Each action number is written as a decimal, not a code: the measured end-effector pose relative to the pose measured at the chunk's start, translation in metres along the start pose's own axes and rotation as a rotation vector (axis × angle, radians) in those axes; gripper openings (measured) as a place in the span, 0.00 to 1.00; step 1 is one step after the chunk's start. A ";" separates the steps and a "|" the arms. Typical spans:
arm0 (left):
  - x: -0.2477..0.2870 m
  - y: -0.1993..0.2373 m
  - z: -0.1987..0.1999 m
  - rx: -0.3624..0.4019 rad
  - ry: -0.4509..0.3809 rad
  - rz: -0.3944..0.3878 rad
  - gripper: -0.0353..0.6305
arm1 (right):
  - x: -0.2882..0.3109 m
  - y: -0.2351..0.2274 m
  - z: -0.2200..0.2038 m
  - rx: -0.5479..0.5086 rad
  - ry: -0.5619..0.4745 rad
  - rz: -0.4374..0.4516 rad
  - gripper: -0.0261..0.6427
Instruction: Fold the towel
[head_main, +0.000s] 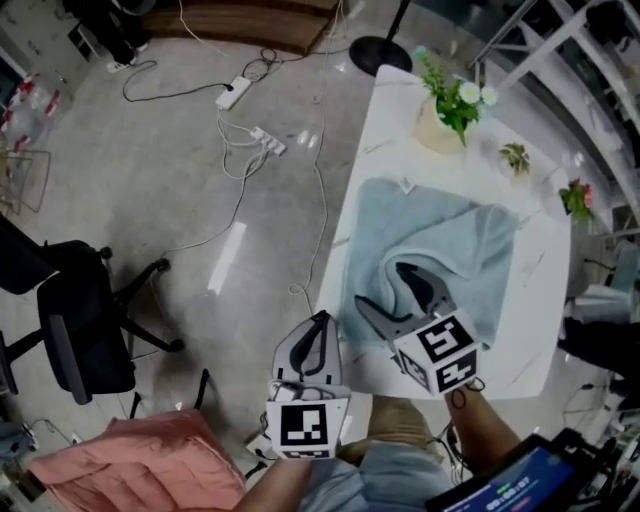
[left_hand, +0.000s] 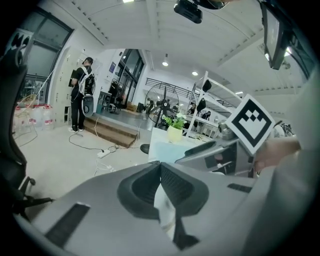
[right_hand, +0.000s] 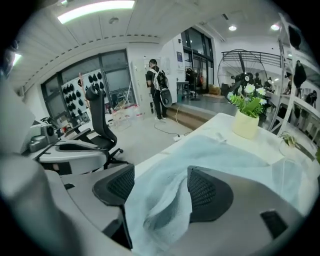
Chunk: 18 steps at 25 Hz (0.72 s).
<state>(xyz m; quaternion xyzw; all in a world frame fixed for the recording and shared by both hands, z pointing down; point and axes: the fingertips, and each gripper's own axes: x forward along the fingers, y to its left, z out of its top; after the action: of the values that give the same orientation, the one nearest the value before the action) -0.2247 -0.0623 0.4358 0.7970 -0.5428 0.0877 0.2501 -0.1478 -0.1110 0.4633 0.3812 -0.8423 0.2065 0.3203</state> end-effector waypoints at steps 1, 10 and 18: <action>0.001 -0.002 0.004 0.005 -0.005 -0.002 0.06 | -0.006 0.002 0.001 0.000 -0.001 0.003 0.56; 0.004 0.006 -0.011 0.007 0.024 0.011 0.06 | -0.020 0.015 -0.050 -0.005 0.097 -0.017 0.37; -0.007 0.014 -0.011 0.001 0.010 0.027 0.06 | -0.027 0.037 -0.033 -0.040 0.088 -0.032 0.08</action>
<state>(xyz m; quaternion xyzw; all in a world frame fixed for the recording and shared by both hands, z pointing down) -0.2385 -0.0556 0.4464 0.7892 -0.5522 0.0952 0.2514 -0.1502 -0.0547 0.4643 0.3787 -0.8250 0.2011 0.3681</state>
